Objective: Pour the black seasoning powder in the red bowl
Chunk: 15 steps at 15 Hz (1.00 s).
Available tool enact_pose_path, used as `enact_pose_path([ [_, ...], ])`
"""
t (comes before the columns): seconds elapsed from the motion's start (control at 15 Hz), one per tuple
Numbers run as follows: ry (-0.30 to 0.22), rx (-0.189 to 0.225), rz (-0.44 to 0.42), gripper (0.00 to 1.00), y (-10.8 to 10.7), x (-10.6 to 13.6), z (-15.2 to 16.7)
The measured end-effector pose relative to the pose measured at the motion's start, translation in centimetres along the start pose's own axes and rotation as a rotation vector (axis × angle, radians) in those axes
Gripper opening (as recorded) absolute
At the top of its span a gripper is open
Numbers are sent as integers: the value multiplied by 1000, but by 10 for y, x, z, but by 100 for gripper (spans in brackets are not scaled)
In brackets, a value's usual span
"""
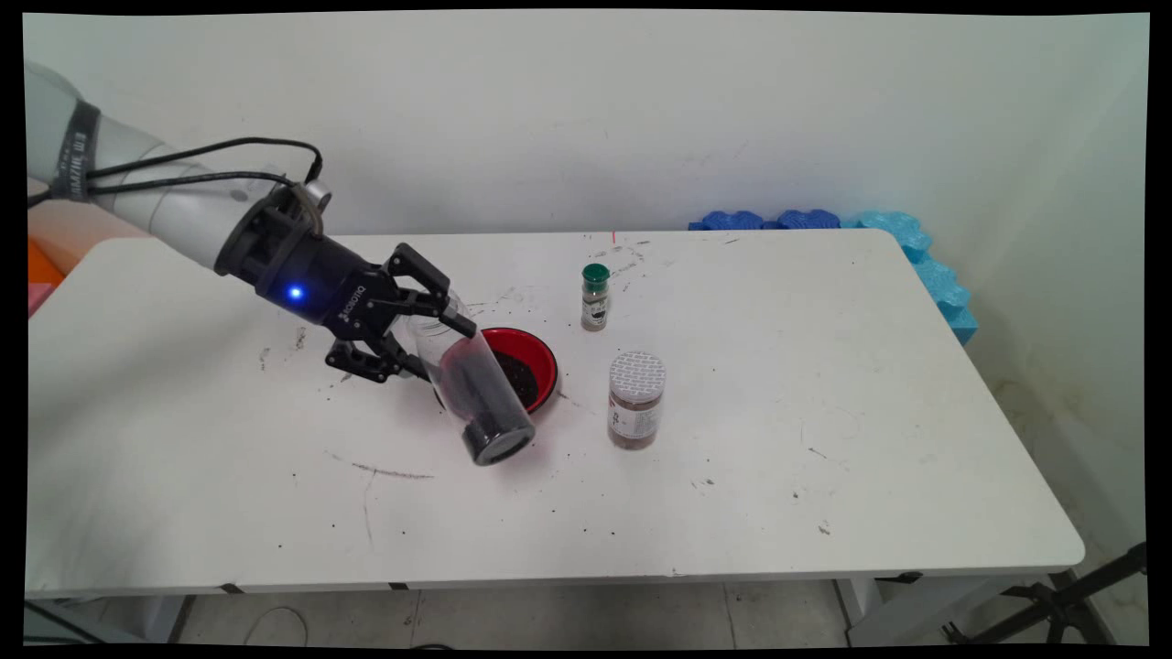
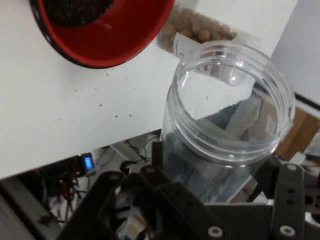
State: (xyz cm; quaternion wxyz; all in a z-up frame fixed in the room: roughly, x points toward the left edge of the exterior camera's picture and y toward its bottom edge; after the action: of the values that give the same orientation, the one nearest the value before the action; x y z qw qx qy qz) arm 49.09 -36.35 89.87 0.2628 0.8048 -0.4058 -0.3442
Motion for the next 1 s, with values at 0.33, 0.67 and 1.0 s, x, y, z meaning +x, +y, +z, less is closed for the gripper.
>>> enact_pose_path([
  [0.33, 1, -27, -179, 0, -6, 8, 5],
  [0.67, -10, -62, -336, 0, -10, 13, 12],
  [1.0, -28, -107, -449, 0, -13, 19, 19],
])
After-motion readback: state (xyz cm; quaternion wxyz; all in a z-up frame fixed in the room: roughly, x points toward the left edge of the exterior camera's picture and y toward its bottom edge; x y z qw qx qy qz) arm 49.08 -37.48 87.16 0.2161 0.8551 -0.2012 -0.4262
